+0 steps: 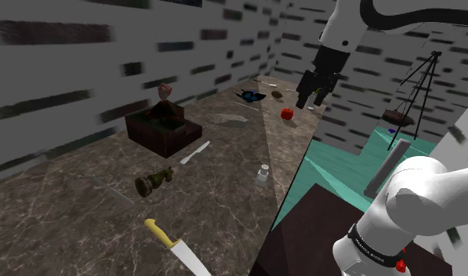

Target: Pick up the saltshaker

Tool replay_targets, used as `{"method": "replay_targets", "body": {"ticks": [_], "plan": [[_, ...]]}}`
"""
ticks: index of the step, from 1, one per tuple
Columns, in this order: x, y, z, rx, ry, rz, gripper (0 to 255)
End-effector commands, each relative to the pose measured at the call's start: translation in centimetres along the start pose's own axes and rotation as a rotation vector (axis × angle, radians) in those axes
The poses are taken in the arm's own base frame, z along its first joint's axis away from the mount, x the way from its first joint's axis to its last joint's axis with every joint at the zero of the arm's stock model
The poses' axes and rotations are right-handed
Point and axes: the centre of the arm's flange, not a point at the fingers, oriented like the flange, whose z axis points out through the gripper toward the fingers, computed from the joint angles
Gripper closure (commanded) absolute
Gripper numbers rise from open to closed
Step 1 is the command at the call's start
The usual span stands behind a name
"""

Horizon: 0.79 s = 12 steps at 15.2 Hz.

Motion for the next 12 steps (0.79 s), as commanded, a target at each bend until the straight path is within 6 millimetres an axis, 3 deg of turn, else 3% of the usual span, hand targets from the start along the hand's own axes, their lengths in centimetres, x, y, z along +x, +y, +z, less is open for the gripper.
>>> {"method": "replay_targets", "body": {"ticks": [1,12], "plan": [[0.0,0.0,0.0,0.0,0.0,0.0,0],[4.4,0.7,14.0,-0.017,-0.049,-0.075,0]]}}
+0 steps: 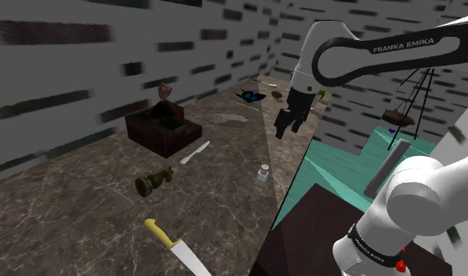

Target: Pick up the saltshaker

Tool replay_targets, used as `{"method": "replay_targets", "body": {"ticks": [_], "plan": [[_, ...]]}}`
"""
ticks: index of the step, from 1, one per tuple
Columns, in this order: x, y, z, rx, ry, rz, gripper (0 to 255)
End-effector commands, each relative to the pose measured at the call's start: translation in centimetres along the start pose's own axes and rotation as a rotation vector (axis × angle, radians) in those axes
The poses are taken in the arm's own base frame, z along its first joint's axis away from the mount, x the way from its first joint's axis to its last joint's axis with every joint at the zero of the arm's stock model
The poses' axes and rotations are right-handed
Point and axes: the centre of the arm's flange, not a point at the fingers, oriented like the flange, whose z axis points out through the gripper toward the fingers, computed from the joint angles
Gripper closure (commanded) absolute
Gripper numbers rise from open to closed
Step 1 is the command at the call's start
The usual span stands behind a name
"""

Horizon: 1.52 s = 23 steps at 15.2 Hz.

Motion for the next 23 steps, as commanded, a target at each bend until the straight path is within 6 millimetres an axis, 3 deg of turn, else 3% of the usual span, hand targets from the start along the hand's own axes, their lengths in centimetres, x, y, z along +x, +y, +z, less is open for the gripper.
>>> {"method": "replay_targets", "body": {"ticks": [1,11,19,21,22,23], "plan": [[0.9,0.4,2.5,-0.003,-0.006,-0.014,0],[4.9,1.0,15.3,-0.019,-0.051,-0.083,0],[4.8,1.2,19.7,-0.019,-0.052,-0.085,0],[4.8,1.2,19.7,-0.019,-0.052,-0.085,0],[4.8,1.1,19.7,-0.019,-0.052,-0.085,255],[4.8,1.2,19.7,-0.019,-0.052,-0.085,255]]}}
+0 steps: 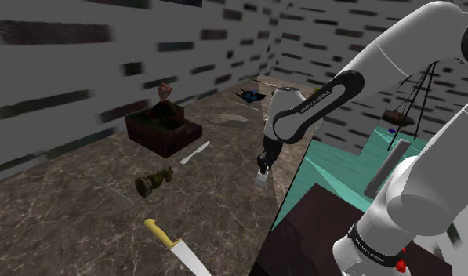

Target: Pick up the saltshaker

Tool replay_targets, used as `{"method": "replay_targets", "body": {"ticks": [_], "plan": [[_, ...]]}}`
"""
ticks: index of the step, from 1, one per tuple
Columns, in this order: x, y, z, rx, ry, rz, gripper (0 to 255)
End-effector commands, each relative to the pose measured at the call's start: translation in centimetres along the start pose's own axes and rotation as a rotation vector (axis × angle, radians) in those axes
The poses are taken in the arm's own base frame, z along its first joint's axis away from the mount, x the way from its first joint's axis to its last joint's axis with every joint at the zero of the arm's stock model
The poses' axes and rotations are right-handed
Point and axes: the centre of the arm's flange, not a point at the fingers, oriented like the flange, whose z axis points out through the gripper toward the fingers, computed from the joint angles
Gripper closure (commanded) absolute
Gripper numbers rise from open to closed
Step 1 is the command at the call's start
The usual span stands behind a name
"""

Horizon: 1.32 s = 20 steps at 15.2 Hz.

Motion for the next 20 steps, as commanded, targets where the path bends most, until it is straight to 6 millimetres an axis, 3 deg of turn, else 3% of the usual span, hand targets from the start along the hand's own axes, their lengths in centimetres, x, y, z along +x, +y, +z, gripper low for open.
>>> {"method": "replay_targets", "body": {"ticks": [1,8,20], "plan": [[0.0,0.0,0.1,0.0,0.0,0.0,255],[0.0,0.0,0.0,0.0,0.0,0.0,255],[0.0,-0.1,-6.3,0.0,0.0,0.0,255]]}}
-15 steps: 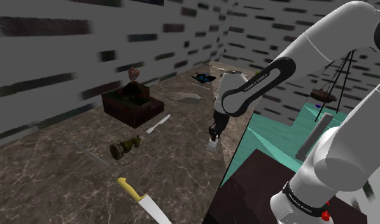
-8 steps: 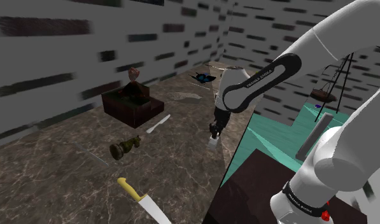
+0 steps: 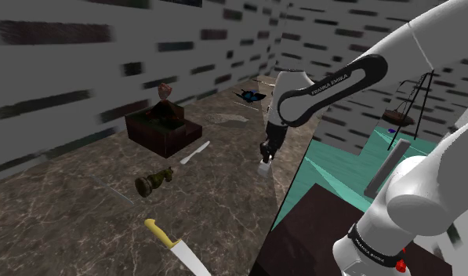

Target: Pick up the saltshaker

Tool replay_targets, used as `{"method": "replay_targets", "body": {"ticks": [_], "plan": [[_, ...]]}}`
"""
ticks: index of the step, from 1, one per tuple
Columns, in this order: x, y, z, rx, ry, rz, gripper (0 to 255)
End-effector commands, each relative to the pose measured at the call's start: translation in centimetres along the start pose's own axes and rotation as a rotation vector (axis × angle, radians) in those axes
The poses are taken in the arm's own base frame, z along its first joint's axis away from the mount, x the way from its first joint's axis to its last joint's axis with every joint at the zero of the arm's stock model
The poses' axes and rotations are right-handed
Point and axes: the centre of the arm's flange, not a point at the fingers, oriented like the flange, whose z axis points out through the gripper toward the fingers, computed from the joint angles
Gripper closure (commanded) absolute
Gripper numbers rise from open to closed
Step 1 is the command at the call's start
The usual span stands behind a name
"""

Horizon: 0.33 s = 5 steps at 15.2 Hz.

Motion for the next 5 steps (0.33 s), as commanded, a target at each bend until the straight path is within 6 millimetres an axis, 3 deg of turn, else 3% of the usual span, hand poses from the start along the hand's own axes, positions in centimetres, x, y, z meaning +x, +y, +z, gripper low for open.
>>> {"method": "replay_targets", "body": {"ticks": [1,5], "plan": [[-0.1,0.0,-1.0,0.0,0.0,0.0,255],[-0.1,0.0,-2.2,0.0,0.0,0.0,255]]}}
